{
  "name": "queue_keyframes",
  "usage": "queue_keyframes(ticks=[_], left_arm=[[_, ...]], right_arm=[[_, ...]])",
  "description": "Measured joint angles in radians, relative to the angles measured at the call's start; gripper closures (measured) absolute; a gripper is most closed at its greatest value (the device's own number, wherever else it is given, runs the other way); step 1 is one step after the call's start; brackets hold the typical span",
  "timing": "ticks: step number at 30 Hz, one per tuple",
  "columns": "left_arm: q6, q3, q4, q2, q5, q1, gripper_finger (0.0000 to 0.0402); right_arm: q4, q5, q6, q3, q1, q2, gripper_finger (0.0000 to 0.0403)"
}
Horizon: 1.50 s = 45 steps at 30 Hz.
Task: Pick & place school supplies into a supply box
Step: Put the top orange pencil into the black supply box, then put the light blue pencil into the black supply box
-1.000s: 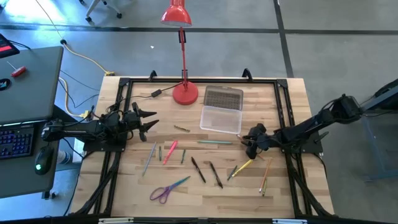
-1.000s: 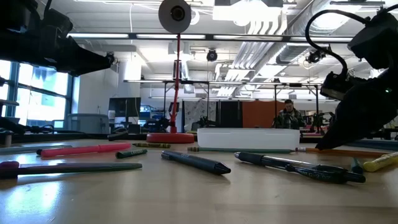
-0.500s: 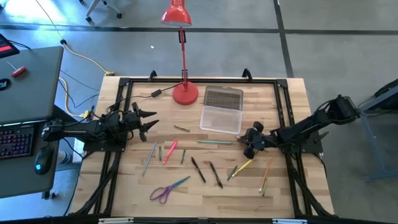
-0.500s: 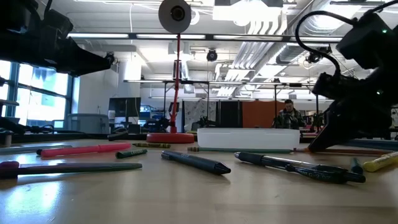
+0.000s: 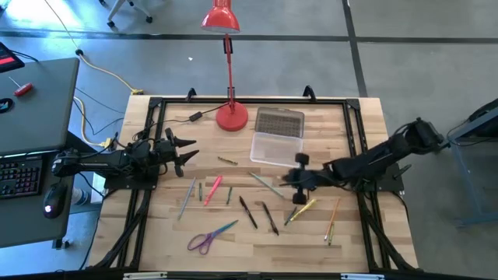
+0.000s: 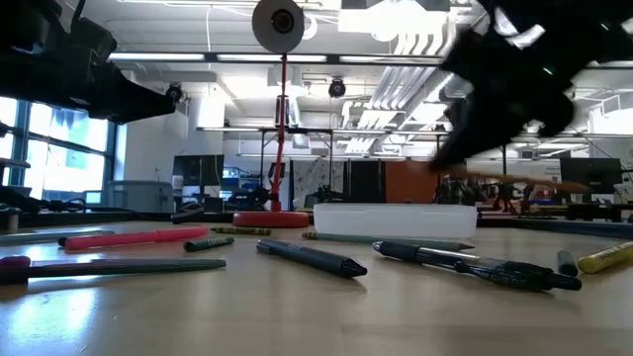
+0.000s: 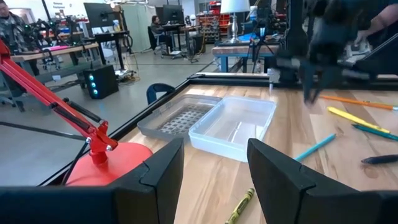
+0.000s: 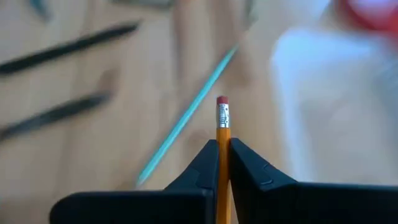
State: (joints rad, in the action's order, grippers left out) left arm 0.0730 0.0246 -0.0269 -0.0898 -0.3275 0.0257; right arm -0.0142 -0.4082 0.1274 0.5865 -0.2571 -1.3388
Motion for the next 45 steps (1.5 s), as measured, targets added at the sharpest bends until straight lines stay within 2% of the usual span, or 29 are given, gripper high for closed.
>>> queue_keyframes(ticks=[3,5,11,18,21,28,40,45], left_arm=[[0.0,0.0,0.001,0.0,0.0,0.0,0.0192],[0.0,0.0,0.0,0.0,0.0,0.0,0.0192],[0.0,0.0,0.0,0.0,0.0,0.0,0.0192],[-0.001,0.0,0.0,0.0,0.0,0.0,0.0192],[-0.001,0.0,0.0,0.0,0.0,0.0,0.0192],[-0.003,0.0,0.0,0.0,0.0,0.0,0.0192],[-0.001,0.0,0.002,0.0,0.0,0.0,0.0192],[-0.001,0.0,0.003,0.0,0.001,0.0,0.0192]], right_arm=[[0.018,-0.092,-0.146,0.066,0.065,0.0,0.0399],[-0.017,-0.087,-0.219,0.095,0.129,0.0,0.0397],[-0.207,0.151,-0.317,0.102,0.334,-0.065,0.0397],[-0.343,0.275,-0.39,0.101,0.454,-0.268,0.0395],[-0.412,0.312,-0.422,0.102,0.468,-0.351,0.0395],[-0.383,0.261,-0.446,0.153,0.468,-0.448,0.0392],[-0.386,0.252,-0.461,0.167,0.453,-0.439,0.0332],[-0.347,0.164,-0.469,0.228,0.374,-0.39,0.0316]])
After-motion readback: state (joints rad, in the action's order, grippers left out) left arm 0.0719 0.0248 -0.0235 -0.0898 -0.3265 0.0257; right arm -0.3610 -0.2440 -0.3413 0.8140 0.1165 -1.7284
